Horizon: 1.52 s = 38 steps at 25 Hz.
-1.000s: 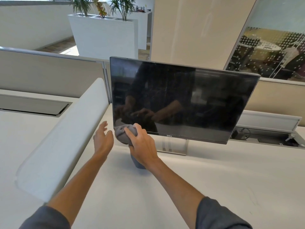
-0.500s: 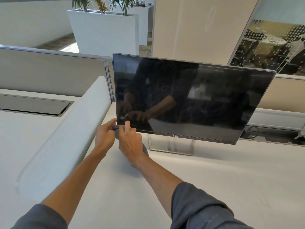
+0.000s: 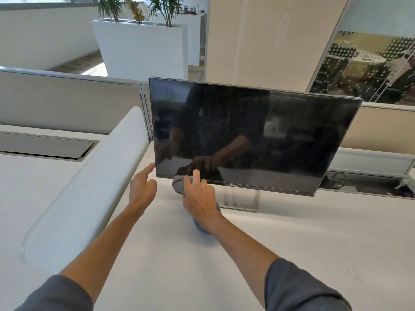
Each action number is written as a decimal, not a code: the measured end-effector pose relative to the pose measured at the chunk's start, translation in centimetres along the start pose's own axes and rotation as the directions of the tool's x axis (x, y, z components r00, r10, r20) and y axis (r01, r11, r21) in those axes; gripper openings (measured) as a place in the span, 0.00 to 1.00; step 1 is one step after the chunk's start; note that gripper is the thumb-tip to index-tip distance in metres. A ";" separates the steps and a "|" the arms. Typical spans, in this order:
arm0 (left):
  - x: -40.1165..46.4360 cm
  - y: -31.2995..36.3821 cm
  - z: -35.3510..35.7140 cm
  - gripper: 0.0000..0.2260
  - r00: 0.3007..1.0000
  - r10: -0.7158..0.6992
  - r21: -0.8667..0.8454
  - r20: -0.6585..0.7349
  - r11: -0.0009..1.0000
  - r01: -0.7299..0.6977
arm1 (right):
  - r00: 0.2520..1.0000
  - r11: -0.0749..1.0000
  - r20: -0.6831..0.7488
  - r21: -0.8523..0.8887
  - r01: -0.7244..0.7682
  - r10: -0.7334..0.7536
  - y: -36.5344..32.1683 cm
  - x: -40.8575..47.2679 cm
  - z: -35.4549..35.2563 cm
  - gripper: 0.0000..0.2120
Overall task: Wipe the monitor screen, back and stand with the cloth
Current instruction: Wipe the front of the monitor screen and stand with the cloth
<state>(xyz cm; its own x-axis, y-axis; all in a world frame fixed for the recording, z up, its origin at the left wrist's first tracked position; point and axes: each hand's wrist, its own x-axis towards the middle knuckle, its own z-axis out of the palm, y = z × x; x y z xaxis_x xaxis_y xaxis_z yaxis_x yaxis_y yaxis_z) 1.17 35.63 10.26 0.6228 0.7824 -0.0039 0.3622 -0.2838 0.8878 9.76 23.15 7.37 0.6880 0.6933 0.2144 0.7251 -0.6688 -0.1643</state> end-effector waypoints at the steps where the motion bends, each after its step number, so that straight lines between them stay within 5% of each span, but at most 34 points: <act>1: -0.2 0.0 0.2 0.30 1.000 0.014 0.020 -0.006 1.000 -0.014 | 1.000 1.000 0.008 -0.010 -0.008 0.008 0.7 -0.3 -0.2 0.19; 5: -0.2 -0.3 0.6 0.32 0.999 0.042 0.068 -0.012 0.997 -0.041 | 0.998 0.998 -0.005 0.002 -0.065 0.065 1.6 -0.8 -1.1 0.18; 11: -0.2 -0.3 0.5 0.30 0.998 0.055 0.075 -0.013 0.996 -0.054 | 0.990 0.991 -0.042 -0.040 0.131 -0.133 -2.3 1.3 -0.6 0.18; 29: -0.8 -1.0 1.9 0.33 0.994 0.107 0.175 -0.029 0.980 -0.100 | 0.995 0.993 0.050 -0.090 -0.076 0.080 6.4 -3.0 -2.1 0.21; 34: -2.9 -3.0 5.1 0.38 0.918 0.395 0.529 0.046 0.770 -0.358 | 0.993 0.988 0.058 -0.120 -0.100 0.107 8.8 -4.0 -2.6 0.24; 38: -4.5 -4.8 7.2 0.40 0.773 0.541 0.607 0.332 0.505 -0.614 | 0.990 0.979 -0.024 -0.150 -0.140 0.138 9.9 -4.9 -2.6 0.23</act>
<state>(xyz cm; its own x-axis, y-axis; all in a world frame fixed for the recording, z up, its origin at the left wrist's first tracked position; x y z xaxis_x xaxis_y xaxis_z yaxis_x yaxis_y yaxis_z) 1.65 29.47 2.73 0.9074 0.2676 0.3242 0.2216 -0.9599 0.1719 13.48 12.46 7.14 0.7805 0.5877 0.2132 0.6089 -0.7919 -0.0460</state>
